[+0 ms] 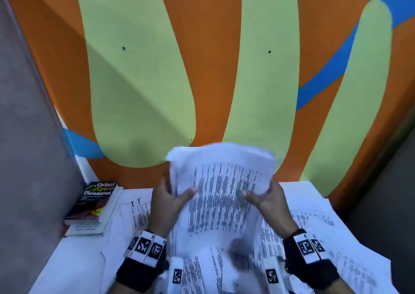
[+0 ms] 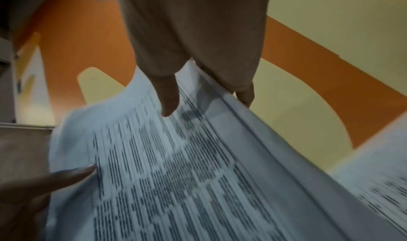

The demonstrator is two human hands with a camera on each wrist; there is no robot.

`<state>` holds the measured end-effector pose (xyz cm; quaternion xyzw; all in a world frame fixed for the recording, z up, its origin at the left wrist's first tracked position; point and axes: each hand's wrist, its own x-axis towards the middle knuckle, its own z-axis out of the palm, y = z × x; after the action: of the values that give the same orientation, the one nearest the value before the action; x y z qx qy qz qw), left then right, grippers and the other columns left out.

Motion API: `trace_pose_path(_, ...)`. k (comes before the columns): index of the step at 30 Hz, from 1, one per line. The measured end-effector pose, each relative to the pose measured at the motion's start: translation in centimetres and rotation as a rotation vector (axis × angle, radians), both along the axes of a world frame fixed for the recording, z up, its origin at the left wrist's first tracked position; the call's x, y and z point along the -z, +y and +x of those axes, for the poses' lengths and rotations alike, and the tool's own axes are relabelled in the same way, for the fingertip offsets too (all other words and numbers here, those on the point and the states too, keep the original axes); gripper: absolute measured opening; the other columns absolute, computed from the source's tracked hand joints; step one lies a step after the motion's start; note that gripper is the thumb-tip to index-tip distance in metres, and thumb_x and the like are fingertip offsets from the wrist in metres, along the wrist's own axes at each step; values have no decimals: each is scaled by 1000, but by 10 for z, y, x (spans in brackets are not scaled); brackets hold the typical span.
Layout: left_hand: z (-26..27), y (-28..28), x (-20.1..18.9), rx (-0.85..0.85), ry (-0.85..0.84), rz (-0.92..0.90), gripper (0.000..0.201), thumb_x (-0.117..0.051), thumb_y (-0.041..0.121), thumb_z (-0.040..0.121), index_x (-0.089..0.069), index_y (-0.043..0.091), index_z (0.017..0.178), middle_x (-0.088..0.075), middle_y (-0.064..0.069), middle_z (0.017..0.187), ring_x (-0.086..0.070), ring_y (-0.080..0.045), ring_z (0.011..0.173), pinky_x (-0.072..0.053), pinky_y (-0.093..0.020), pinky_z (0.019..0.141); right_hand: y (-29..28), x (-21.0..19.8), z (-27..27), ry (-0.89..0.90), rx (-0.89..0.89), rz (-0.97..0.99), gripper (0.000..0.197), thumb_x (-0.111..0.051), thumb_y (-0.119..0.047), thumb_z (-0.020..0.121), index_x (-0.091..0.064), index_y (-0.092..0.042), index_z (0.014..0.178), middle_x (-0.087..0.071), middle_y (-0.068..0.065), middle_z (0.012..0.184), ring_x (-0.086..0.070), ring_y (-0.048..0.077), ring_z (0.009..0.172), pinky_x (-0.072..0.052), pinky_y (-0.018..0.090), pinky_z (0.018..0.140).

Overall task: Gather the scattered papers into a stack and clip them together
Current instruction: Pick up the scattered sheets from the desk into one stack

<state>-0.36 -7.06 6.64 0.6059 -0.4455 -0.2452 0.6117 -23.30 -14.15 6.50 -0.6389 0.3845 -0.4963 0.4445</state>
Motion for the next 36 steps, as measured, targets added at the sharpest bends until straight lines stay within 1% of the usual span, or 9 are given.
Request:
trace_pose_path(4,-12,0,13,-126,-17,-22,14,-71,18,81,-58,12,83,-61,2,69,-57,-12,62,-41,-27,55,7,20,1,87,16,29,43,-57,-4,92,-47,-23,129,-61,-12,123,-58,3,112,-48,40,100)
trace_pose_path(12,-18,2,-1,-186,-93,-83,23,-64,11,86,-50,14,103,-60,8,89,-58,0,78,-44,-13,63,-2,10,6,-25,101,-53,72,-64,-3,87,-25,-30,142,-58,-5,118,-62,4,98,-48,12,75)
trace_pose_path(17,-23,2,7,-124,-118,-70,18,-61,12,88,-50,19,101,-59,11,86,-57,8,72,-41,-13,60,-11,-8,4,23,101,-241,86,-60,-11,90,-5,-43,147,-25,-4,156,-32,6,139,-41,7,96)
trace_pose_path(20,-25,-3,8,-139,-108,-93,20,-59,15,90,-53,6,107,-61,-2,90,-57,-10,80,-41,-22,66,-12,-25,14,21,57,-274,82,-52,8,90,-5,-21,151,-11,-33,143,-24,-23,129,-38,-2,86)
trace_pose_path(24,-23,-6,7,-189,-60,-153,8,-56,16,92,-52,10,90,-58,-2,79,-52,-1,67,-40,-23,61,-17,-16,18,-31,76,-137,78,-51,12,89,-13,-16,150,-42,-20,130,-37,25,108,-36,25,99)
trace_pose_path(26,-21,-7,7,-193,-55,-160,7,-54,15,92,-51,12,86,-57,-8,77,-51,-3,66,-40,-25,60,-19,0,17,-16,63,-60,58,-55,5,90,-34,-21,139,-57,3,117,-58,10,100,-49,23,87)
trace_pose_path(29,-17,-10,4,-199,-67,-205,17,-57,27,91,-48,15,83,-56,-24,81,-48,-16,66,-39,-28,59,-22,4,19,5,114,-75,28,-51,0,94,-50,-22,111,-63,4,100,-60,10,86,-46,33,79)
trace_pose_path(33,-15,-11,-9,-168,-35,-243,22,-62,23,88,-49,25,105,-61,8,100,-58,8,86,-47,-11,76,-22,-18,18,-78,92,-162,35,-55,-1,92,-44,-14,123,-60,-3,103,-58,5,83,-50,25,73)
trace_pose_path(36,-12,-16,10,-139,-109,-74,44,-65,21,86,-45,14,125,-61,-2,116,-58,-13,106,-47,-28,89,-24,4,14,51,85,-70,44,-59,-3,89,-40,-16,126,-58,-10,103,-61,8,94,-50,16,74)
